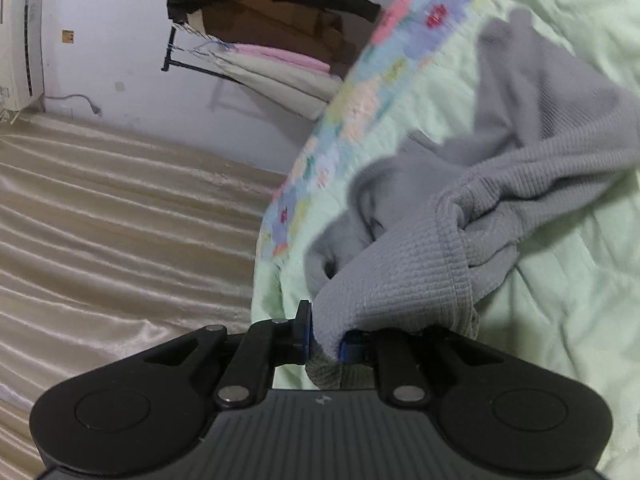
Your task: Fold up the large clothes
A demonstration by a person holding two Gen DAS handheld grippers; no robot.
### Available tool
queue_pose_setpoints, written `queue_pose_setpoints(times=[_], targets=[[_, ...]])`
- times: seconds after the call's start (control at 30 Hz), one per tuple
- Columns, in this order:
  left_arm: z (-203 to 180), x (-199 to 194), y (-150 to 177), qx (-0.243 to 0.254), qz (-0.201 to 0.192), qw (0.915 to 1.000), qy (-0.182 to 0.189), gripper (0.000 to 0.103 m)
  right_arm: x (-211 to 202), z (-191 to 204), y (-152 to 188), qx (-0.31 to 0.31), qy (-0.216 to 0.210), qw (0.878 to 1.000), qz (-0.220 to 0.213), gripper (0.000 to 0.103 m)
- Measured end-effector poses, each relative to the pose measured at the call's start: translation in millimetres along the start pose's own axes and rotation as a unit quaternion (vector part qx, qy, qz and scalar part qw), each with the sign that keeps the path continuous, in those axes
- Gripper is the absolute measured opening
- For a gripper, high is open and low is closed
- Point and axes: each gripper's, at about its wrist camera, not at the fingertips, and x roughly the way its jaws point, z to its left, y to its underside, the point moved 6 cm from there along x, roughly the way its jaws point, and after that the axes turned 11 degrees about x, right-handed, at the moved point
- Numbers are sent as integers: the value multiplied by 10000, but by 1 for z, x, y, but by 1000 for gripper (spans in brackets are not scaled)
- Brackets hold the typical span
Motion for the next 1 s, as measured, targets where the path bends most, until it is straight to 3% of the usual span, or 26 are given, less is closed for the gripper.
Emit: queue_pose_setpoints(times=[0.2,0.37,0.47,0.53,0.6,0.63,0.67,0.7,0.73,0.77,0.8,0.83,0.9,1.0], targets=[[-2,31,23,-959,-597,9924,479,103,-4,17,1,153,-234,9996,-86,15],[27,71,28,-1900,-631,9785,499,103,-15,9,4,446,-409,9980,-169,16],[39,81,23,-1917,-867,9770,337,103,-18,1,4,650,-450,9968,-130,16],[45,75,10,-1617,-1215,9792,141,101,-18,-4,5,673,-437,9967,-128,16],[41,56,-6,-736,-1424,9844,-726,78,-22,-10,7,631,-380,9972,-141,16],[38,48,-11,-379,-1501,9822,-1060,68,-24,-13,8,604,-341,9975,-147,17],[31,40,-13,27,-1649,9775,-1315,64,-26,-17,9,576,-285,9978,-152,19],[21,28,-15,575,-1860,9673,-1628,62,-27,-23,12,552,-192,9982,-153,20],[15,21,-16,947,-1997,9577,-1844,53,-28,-31,15,544,-107,9984,-146,21],[6,15,-15,1394,-2158,9431,-2109,43,-30,-44,20,673,-25,9976,-148,26],[-4,9,-14,1871,-2332,9245,-2363,43,-31,-53,23,797,14,9967,-147,29],[-9,6,-13,2117,-2419,9144,-2461,42,-32,-66,28,989,83,9949,-196,36],[-14,9,-14,2411,-2352,9095,-2437,37,-34,-94,38,1328,285,9902,-318,51],[-13,19,-14,2450,-2154,9157,-2346,35,-33,-125,43,1817,510,9798,-658,59]])
